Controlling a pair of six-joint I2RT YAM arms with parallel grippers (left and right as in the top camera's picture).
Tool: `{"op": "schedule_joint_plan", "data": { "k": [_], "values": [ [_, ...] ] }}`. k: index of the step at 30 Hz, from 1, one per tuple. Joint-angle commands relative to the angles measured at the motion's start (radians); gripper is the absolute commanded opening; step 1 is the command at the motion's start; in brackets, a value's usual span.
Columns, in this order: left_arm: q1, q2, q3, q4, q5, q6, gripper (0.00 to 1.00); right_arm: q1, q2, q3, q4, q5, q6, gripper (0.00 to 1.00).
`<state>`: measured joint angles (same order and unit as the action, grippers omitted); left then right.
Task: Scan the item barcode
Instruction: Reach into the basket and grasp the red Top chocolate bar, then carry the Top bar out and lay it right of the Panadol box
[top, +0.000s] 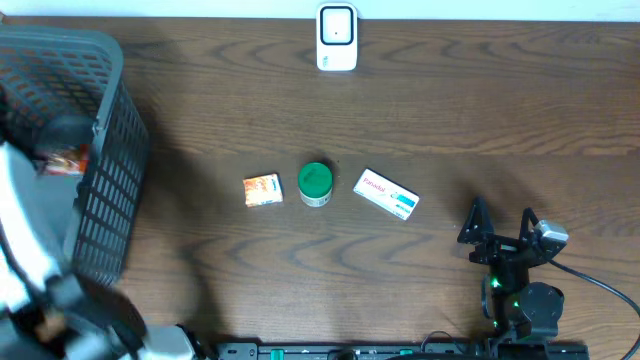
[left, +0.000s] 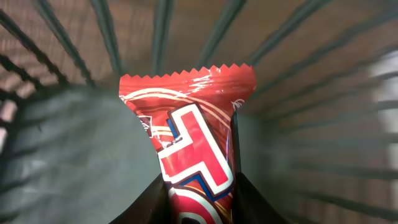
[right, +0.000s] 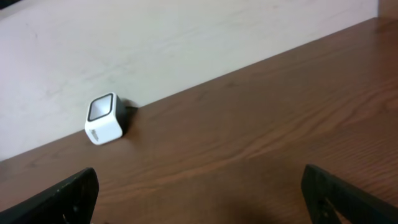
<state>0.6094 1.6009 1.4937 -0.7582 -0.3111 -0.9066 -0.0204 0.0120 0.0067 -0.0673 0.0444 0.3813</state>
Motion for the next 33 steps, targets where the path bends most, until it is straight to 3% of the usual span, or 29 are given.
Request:
{"op": "schedule_joint_plan", "data": {
  "k": [1,2,5,8,11,18,23,29,33],
  "values": [
    [0.000,-0.246,0.010,-0.012,0.030,0.047,0.29,-0.006,-0.005,-0.001,-0.004,0.003,-0.012,0.99],
    [0.000,-0.290,0.010,-0.015,0.069,0.047,0.29,-0.006,-0.005,-0.001,-0.004,0.003,-0.012,0.99],
    [-0.013,-0.513,0.010,-0.046,0.394,0.057,0.29,-0.006,-0.005,-0.001,-0.004,0.003,-0.012,0.99],
    [-0.065,-0.606,0.010,-0.101,0.584,0.066,0.29,-0.006,-0.005,-0.001,-0.004,0.003,-0.012,0.99],
    [-0.154,-0.653,0.010,-0.179,0.681,0.104,0.29,-0.006,-0.005,-0.001,-0.004,0.003,-0.012,0.99],
    [-0.444,-0.634,-0.005,-0.327,0.689,0.281,0.29,-0.006,-0.005,-0.001,-0.004,0.003,-0.012,0.99],
    [-0.717,-0.531,-0.047,-0.317,0.689,0.442,0.29,-0.006,-0.005,-0.001,-0.004,0.003,-0.012,0.99],
    [-0.972,-0.328,-0.064,-0.298,0.691,0.521,0.29,-0.006,-0.005,-0.001,-0.003,0.003,-0.012,0.99],
    [-1.104,-0.164,-0.064,-0.248,0.795,0.521,0.29,-0.006,-0.005,-0.001,-0.004,0.003,-0.012,0.99]
  ]
}}
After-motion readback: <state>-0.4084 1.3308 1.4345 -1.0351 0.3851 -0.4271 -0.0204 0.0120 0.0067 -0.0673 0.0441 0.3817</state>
